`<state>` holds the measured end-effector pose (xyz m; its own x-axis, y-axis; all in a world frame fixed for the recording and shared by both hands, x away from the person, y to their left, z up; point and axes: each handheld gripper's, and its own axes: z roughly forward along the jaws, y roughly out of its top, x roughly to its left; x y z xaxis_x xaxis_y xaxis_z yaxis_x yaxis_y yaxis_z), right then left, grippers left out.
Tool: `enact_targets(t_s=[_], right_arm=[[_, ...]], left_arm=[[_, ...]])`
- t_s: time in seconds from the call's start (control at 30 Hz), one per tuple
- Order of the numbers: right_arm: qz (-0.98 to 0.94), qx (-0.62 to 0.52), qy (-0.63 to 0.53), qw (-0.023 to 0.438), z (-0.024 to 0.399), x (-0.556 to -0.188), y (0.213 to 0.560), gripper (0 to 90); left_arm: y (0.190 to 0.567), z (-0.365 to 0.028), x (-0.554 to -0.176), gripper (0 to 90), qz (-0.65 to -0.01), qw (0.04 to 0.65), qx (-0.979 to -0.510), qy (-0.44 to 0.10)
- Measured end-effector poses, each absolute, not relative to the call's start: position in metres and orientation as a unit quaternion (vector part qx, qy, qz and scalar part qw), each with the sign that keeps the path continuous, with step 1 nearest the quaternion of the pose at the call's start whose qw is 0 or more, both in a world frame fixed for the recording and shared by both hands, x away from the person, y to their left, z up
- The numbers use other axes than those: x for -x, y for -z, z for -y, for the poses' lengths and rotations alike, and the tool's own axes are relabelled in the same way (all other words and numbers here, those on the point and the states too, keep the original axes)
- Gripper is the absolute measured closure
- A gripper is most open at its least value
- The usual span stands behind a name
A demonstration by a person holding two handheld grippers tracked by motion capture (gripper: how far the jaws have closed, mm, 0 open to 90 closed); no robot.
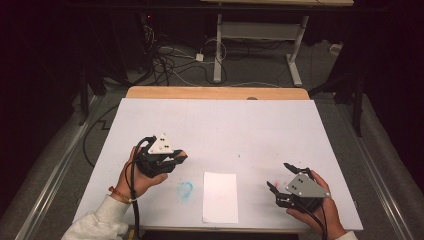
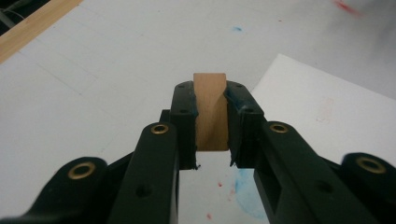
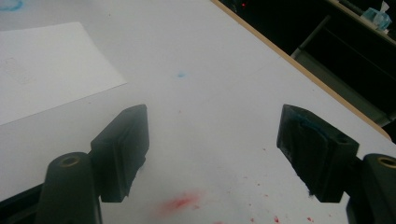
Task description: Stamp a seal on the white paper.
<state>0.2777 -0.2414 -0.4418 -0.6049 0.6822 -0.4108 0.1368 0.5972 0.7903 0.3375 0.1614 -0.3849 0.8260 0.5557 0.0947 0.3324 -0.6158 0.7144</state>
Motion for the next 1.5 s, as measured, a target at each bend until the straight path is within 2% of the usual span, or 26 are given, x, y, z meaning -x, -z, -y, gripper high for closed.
enact_targets(t_s=[0.77,1.5], right_arm=[[-0.817,-0.256,-0.362,0.369,0.24,-0.279,0.443,25.9],[-0.82,-0.256,-0.355,0.369,0.24,-0.279,0.445,25.8]], left_arm=[[0.4,-0.113,-0.325,73.5,-0.181,0.34,-0.914,-0.129],[0.44,-0.061,-0.317,73.4,-0.115,0.294,-0.947,-0.059]])
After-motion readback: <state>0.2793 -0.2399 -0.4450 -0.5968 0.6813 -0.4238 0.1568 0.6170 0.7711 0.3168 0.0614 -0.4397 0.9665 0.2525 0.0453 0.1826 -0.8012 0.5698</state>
